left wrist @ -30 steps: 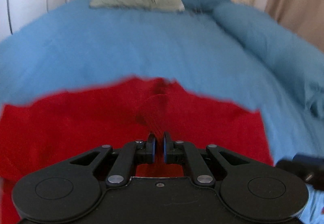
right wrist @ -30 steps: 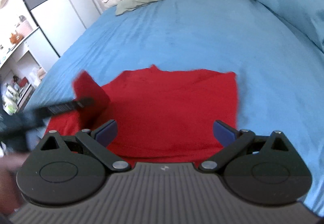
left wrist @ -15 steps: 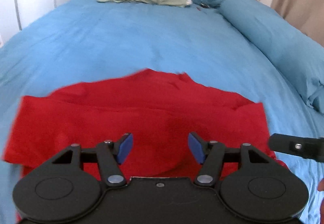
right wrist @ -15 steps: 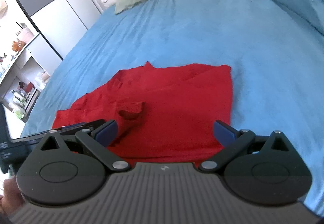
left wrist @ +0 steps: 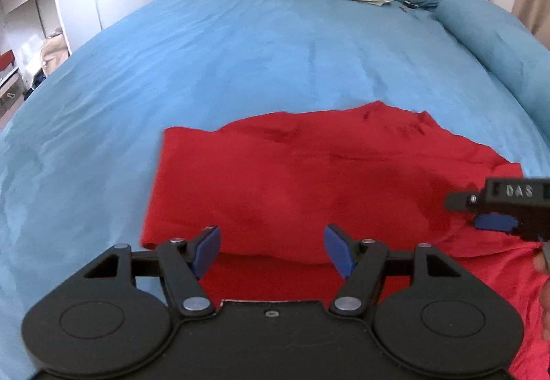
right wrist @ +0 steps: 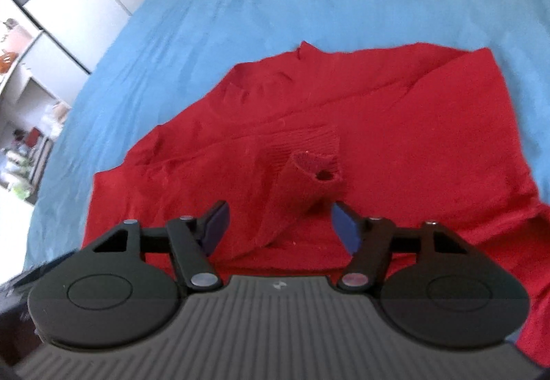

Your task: Fold small clothes

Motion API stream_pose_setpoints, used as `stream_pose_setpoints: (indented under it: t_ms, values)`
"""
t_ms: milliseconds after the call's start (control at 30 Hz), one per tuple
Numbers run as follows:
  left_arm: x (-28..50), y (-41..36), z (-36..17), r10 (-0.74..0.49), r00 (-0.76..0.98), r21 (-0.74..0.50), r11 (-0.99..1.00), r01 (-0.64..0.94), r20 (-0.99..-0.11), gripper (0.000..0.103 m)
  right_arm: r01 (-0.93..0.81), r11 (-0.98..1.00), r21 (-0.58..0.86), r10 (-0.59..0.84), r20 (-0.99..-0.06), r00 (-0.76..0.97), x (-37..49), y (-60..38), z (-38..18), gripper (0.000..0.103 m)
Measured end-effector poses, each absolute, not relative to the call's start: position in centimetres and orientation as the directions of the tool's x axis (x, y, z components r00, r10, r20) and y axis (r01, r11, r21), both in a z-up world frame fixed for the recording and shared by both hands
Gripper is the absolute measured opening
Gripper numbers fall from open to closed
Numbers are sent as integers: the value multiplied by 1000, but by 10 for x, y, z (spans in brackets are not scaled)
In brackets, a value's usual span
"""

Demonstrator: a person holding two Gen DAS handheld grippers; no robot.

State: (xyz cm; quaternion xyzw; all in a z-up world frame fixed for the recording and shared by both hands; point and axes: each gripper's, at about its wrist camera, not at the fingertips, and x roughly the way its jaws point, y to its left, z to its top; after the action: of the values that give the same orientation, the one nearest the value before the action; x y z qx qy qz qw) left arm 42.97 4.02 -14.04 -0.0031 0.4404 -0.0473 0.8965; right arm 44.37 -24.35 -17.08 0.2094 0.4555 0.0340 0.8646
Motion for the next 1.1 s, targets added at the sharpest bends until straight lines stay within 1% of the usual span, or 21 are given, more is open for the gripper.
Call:
stream_pose_setpoints:
  t_ms: [33, 67, 100, 133, 200, 267, 367, 567, 600, 633, 667, 733, 867, 967, 1100]
  values:
    - [430, 45, -141, -88, 609, -47, 995, 84, -788, 72, 161, 903, 399, 238, -776, 585, 447, -242, -174, 77]
    - [431, 48, -142, -88, 609, -45, 995, 86, -788, 72, 232, 887, 399, 199, -783, 589, 452, -241, -179, 74]
    - [432, 53, -142, -88, 608, -43, 995, 88, -789, 72, 232, 887, 399, 199, -783, 589, 452, -241, -179, 73]
    - [432, 57, -143, -89, 606, -43, 995, 89, -790, 72, 291, 873, 392, 161, -794, 586, 456, -243, -183, 71]
    - [431, 65, -143, -93, 603, -48, 995, 90, -792, 72, 311, 870, 382, 143, -800, 582, 457, -243, -184, 64]
    - [432, 71, -144, -95, 599, -50, 995, 92, -795, 72, 330, 877, 350, 109, -813, 572, 456, -243, -187, 47]
    - [432, 78, -145, -95, 595, -51, 995, 91, -798, 72, 343, 869, 357, 110, -814, 570, 450, -247, -189, 41]
    - [433, 89, -158, -81, 574, -49, 996, 70, -815, 72, 337, 863, 377, 125, -805, 580, 449, -248, -188, 40]
    - [433, 90, -161, -77, 569, -46, 997, 68, -819, 72, 341, 862, 374, 120, -806, 579, 451, -247, -188, 30]
    - [433, 92, -165, -67, 564, -38, 997, 63, -823, 72, 345, 863, 368, 115, -809, 577, 452, -248, -188, 23]
    - [433, 93, -168, -58, 560, -31, 998, 58, -827, 71, 344, 864, 367, 113, -808, 578, 453, -247, -187, 20]
    - [434, 95, -174, -45, 555, -21, 999, 50, -831, 71, 327, 862, 387, 124, -786, 605, 455, -247, -178, 20]
    - [440, 92, -179, -14, 564, 13, 999, 45, -826, 71, 250, 887, 388, 116, -711, 693, 452, -254, -138, 20]
    - [446, 89, -182, 1, 572, 21, 999, 29, -821, 71, 252, 888, 385, 77, -665, 743, 449, -277, -109, 20]
    - [454, 85, -189, 11, 562, 21, 1000, 13, -827, 71, 293, 888, 354, 16, -662, 750, 441, -311, -101, 20]
